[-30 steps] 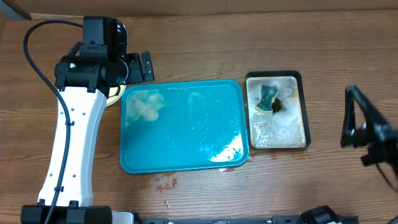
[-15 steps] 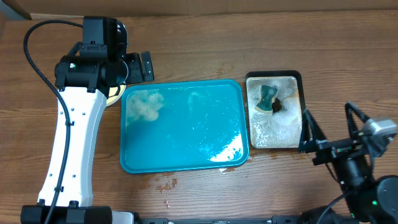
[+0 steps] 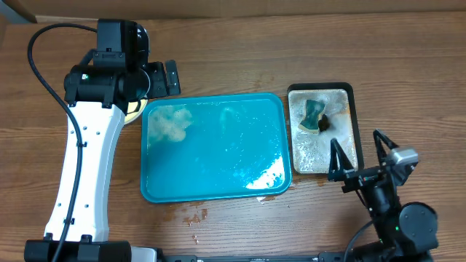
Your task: Clean dirty plates on tray and stack at the side
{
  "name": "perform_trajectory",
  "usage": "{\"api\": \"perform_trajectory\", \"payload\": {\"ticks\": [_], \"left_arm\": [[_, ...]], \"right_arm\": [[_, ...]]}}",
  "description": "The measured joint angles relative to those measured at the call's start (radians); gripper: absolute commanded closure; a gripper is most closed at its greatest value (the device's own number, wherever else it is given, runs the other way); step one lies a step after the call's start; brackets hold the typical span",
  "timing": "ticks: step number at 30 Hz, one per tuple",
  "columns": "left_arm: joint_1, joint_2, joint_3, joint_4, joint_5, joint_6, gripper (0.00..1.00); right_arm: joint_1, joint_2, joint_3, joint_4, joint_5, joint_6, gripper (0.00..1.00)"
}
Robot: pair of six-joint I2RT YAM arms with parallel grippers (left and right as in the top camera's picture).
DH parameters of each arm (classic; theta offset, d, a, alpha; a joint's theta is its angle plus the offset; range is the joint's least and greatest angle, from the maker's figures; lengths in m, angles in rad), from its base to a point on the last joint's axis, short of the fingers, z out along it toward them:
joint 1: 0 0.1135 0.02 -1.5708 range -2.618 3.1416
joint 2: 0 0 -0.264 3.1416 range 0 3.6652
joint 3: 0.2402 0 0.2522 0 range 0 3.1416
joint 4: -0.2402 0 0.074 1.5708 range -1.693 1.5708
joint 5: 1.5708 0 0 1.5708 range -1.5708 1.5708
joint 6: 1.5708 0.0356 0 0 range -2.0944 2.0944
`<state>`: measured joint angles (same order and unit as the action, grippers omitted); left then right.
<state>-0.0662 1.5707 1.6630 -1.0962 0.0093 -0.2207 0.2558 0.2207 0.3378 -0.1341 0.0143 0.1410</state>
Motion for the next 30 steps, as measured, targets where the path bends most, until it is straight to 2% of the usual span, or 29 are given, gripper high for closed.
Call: {"api": "perform_trajectory", "payload": {"ticks": [7,20,26,30], "left_arm": [[0.0,0.0,0.0,0.0,0.0,0.0,0.0],[0.0,0.0,0.0,0.0,0.0,0.0,0.0],[0.0,0.0,0.0,0.0,0.0,0.0,0.0],[0.0,0.0,0.0,0.0,0.0,0.0,0.0]], "right_arm": [[0.0,-0.076,-0.148,0.082,-0.007,-0.003,0.0],[0.0,-0.101,-0.283,0.168,-0.007,-0.003,0.0],[-0.012,-0.163,-0.32,0.118,-0.006,-0.003,0.0],[-0.073,-0.182,-0.32,0.098,-0.006,-0.002,0.0]]}}
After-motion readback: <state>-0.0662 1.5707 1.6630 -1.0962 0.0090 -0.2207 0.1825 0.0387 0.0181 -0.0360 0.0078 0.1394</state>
